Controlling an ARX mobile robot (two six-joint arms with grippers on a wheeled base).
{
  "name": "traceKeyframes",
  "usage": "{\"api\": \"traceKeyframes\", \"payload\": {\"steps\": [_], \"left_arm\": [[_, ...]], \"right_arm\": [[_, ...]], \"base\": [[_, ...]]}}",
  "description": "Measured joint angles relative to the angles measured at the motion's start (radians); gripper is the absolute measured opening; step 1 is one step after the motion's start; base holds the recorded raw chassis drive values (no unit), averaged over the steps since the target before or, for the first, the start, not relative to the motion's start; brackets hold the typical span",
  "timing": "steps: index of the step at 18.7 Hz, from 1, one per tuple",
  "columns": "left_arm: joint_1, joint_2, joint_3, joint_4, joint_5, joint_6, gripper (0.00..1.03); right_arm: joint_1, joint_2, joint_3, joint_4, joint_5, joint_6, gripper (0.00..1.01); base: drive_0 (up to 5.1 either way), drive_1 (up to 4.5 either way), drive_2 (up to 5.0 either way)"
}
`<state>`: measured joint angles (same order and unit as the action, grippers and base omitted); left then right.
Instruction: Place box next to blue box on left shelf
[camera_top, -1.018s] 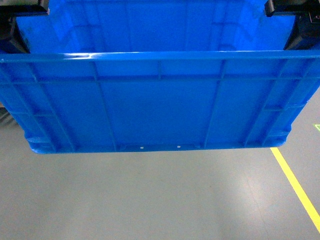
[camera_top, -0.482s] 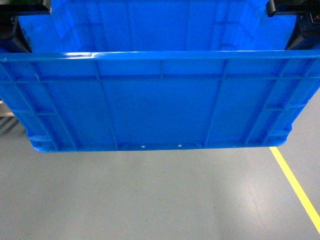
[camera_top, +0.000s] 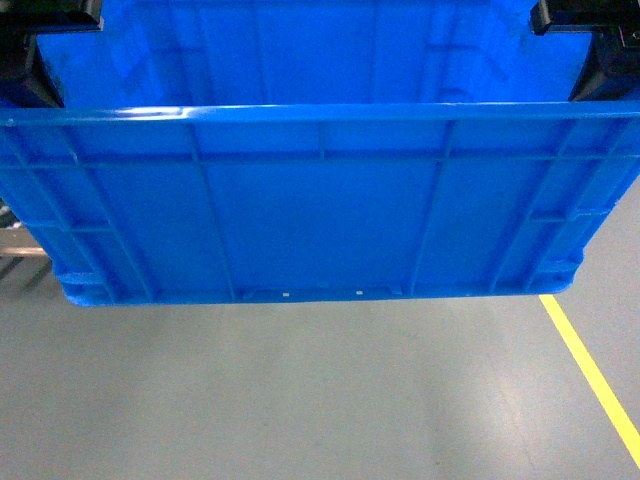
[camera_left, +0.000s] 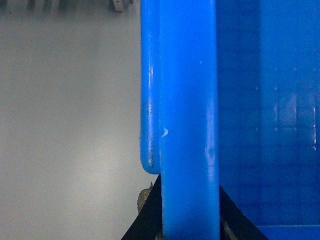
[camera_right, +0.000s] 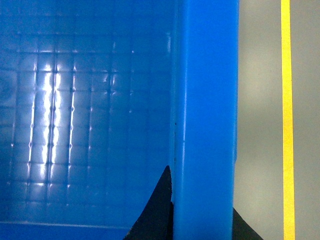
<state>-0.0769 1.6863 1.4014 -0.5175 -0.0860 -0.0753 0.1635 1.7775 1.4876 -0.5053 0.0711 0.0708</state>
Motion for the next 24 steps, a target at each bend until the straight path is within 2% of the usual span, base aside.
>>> {"api": "traceKeyframes", "payload": {"steps": [14,18,24], "left_arm": [[0.000,0.000,0.000,-0.001,0.000,0.000,0.07],[0.000,0.002,0.000,0.001,0.001,0.001,0.07],[-0.005,0.000,0.000,0.001,0.000,0.000,0.07]], "right_arm": [[0.000,0.000,0.000,0.000,0.000,0.000,0.07],[0.000,0.002,0.001,0.001,0.000,0.000,0.07],[-0.007,-0.001,0.001,-0.003,0.001,0.000,0.07]], "base": [[0.0,4.04,-4.1],[0.0,0.00,0.0],[-4.7,2.66,2.7]]}}
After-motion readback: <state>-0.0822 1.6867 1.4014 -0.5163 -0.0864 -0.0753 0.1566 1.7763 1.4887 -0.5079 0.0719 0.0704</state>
